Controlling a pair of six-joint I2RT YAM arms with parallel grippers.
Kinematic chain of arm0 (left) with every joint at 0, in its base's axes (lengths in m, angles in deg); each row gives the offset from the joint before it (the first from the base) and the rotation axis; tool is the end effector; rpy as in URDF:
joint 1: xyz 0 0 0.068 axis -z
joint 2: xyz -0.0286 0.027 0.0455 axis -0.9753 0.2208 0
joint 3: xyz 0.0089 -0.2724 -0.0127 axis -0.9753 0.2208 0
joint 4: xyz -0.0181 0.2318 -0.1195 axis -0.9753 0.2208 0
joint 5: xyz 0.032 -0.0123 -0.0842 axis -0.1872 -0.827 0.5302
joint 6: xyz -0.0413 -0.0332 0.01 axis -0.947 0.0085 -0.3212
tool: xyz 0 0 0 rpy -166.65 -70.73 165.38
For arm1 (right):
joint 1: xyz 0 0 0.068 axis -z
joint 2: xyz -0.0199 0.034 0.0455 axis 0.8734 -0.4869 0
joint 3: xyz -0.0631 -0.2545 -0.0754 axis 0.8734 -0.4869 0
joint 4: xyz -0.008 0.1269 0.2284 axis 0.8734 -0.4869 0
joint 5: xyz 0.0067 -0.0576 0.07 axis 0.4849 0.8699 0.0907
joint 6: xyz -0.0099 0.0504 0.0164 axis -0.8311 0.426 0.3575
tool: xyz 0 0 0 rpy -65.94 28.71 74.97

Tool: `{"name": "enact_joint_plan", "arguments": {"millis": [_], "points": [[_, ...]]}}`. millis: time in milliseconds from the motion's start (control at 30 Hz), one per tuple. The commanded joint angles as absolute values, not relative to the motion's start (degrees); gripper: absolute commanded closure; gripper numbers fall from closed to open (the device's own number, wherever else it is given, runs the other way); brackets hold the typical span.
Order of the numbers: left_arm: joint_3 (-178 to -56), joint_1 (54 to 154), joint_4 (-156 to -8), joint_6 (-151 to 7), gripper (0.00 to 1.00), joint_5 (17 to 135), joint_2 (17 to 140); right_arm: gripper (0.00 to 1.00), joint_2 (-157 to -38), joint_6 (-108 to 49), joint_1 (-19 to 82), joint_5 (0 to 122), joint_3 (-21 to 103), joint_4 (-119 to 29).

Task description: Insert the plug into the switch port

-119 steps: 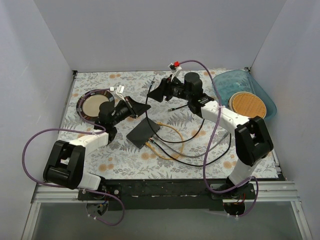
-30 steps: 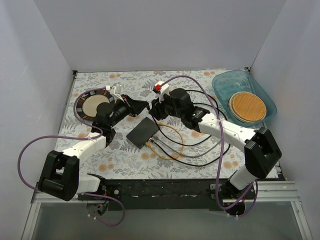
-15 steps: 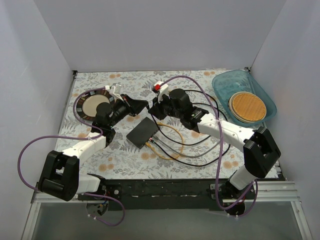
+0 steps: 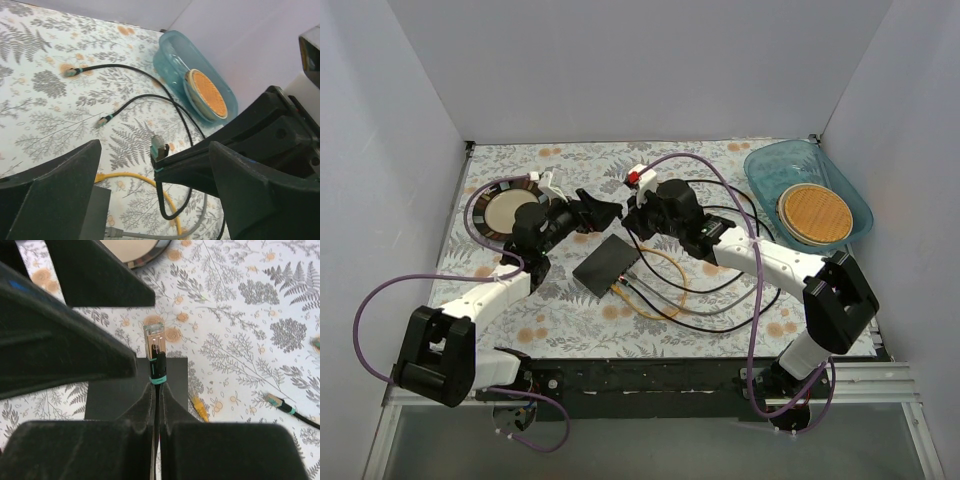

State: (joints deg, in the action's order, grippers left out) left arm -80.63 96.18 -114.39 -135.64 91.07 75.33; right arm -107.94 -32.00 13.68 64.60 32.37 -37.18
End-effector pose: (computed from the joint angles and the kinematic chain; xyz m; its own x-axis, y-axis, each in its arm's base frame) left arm 0.2600 -0.1042 0.2626 -0.6595 -0.7117 -0.2419 0.1362 0.2033 -0.9696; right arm 0.2552 0.2794 0.2978 -0.2659 -0.1710 -0.9487 -0.7620 0.6401 0.0982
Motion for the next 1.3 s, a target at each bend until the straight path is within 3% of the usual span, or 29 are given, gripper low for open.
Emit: {"name": "enact_joint_plan", "arguments": {"millis": [0,200,1267], "points": [[-82.67,96.14,-107.50,-132.03,0.08,82.01,71.31,0.99,-105.01,-34.68,14.28,67.20,30.04,-38.07],[-83.20,95.79,-104.06,-129.74,0.02,78.56,71.30,0.99,-102.81,-35.83,14.37,67.99,25.21,-39.65],[-93.04,93.77,-95.71,-127.81,0.02,89.54,97.58,0.99,-110.89,-33.98,14.46,63.51,19.14,-47.31]]}}
